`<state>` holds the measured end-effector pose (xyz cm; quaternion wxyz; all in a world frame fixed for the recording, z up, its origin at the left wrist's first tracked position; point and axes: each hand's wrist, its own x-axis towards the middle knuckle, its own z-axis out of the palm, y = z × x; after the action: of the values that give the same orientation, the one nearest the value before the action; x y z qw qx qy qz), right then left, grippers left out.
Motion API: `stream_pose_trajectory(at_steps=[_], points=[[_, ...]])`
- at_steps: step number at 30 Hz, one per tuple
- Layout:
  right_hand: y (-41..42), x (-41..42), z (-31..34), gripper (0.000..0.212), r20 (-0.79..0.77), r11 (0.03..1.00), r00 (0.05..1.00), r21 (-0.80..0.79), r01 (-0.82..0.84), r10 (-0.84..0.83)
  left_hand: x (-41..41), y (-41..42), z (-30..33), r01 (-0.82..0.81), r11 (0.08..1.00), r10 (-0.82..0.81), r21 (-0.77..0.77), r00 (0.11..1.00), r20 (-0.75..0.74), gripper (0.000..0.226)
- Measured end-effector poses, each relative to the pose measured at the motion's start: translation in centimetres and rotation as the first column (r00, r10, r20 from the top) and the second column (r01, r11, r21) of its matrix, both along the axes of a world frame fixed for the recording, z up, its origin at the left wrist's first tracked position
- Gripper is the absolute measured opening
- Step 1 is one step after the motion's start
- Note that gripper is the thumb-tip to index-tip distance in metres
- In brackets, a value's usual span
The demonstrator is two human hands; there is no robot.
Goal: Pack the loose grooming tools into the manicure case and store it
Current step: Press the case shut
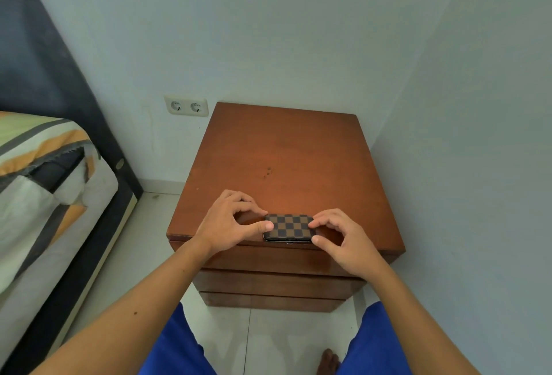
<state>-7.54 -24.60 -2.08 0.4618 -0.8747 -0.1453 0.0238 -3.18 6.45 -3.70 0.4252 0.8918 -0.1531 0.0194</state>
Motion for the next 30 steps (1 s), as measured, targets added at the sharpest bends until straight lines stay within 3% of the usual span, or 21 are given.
stream_pose_trajectory(at_steps=[7, 15, 30], points=[[1.0, 1.0, 0.6, 0.021, 0.012, 0.999, 0.999, -0.018, 0.032, -0.032, -0.1, -1.3, 0.5, -0.047, 0.999, 0.047, -0.007, 0.999, 0.011, 0.059], [1.8, 2.2, 0.0, 0.026, 0.015, 0.991, 0.999, -0.123, 0.047, -0.046, -0.8, -3.4, -0.7, -0.022, 1.0, 0.02, 0.02, 0.994, 0.109, 0.042], [2.5, 2.7, -1.5, 0.025, 0.122, 0.986, 0.992, -0.162, 0.041, -0.021, 0.9, -2.4, -0.8, 0.056, 0.995, -0.065, 0.08, 0.992, 0.106, 0.049]])
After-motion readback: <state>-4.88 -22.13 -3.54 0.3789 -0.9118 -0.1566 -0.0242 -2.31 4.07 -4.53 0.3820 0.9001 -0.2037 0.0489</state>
